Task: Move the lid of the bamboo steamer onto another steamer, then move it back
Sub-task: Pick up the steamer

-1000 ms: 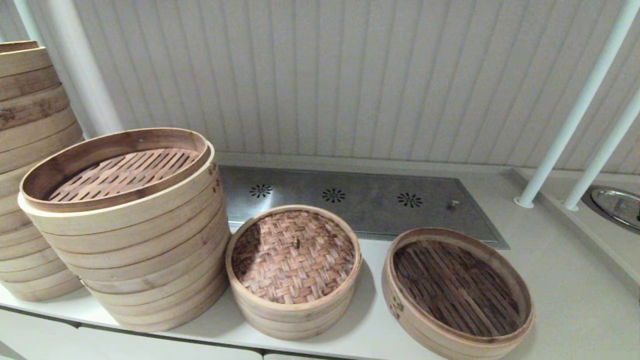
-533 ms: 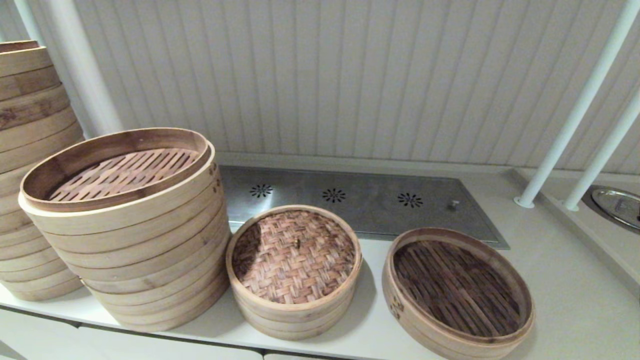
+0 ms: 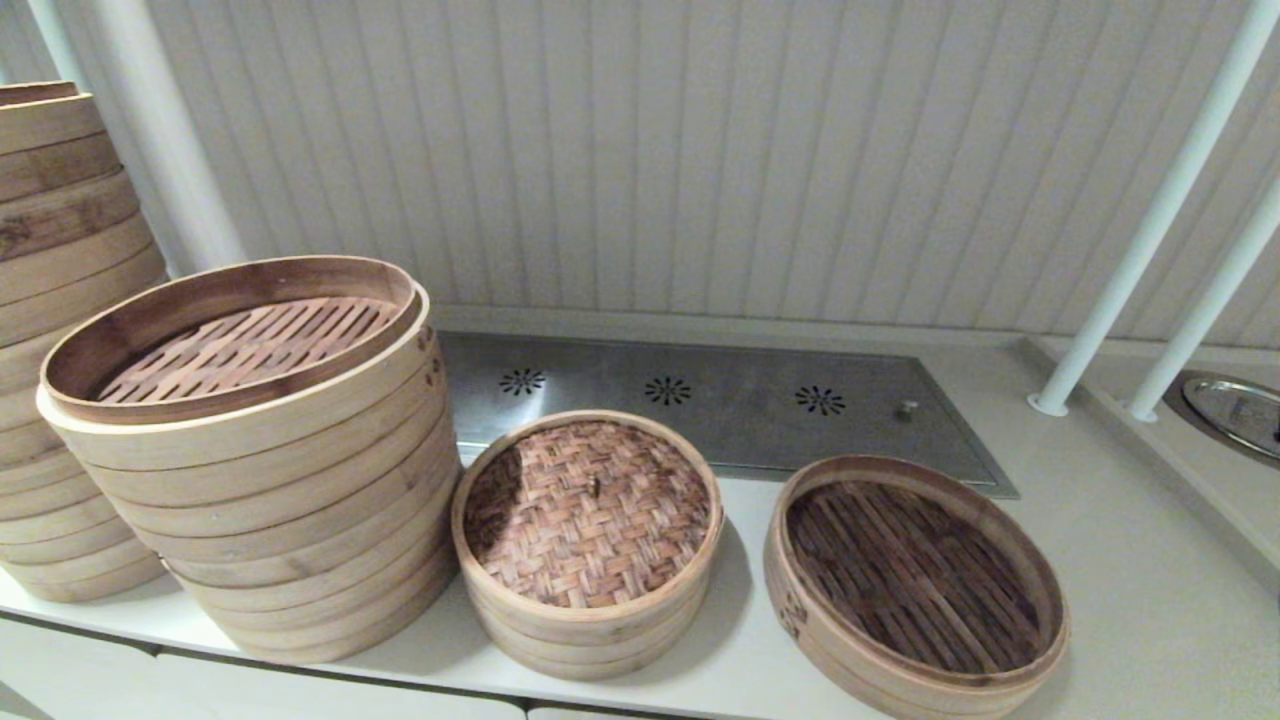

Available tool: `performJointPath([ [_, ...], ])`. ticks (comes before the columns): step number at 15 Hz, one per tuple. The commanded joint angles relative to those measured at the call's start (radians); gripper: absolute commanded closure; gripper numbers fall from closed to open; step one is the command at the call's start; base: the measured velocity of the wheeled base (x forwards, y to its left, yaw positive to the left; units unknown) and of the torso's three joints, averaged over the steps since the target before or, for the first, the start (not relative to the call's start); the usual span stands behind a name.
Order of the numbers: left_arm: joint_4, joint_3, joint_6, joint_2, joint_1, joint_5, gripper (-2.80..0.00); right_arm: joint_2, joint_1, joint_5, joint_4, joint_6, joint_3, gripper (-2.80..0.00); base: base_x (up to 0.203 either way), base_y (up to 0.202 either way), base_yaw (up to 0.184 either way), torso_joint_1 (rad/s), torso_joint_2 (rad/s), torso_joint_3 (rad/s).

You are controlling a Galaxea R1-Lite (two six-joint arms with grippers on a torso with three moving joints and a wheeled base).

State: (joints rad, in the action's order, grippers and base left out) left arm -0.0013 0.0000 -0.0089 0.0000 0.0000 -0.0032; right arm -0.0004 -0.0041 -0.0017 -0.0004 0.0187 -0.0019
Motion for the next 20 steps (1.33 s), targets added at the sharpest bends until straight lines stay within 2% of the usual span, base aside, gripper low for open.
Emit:
performJointPath([
  [1,0.000,0.000,0.000,0.002,0.000,0.000,0.00,0.002,-0.001,0.000,0.000,0.002,0.000,0.00,0.000,0.000,0.000,0.000,0.00,0.000],
  [20,0.000,0.000,0.002,0.000,0.000,-0.001,0.00,0.002,0.001,0.000,0.002,-0.001,-0.001,0.00,0.000,0.000,0.000,0.000,0.00,0.000],
])
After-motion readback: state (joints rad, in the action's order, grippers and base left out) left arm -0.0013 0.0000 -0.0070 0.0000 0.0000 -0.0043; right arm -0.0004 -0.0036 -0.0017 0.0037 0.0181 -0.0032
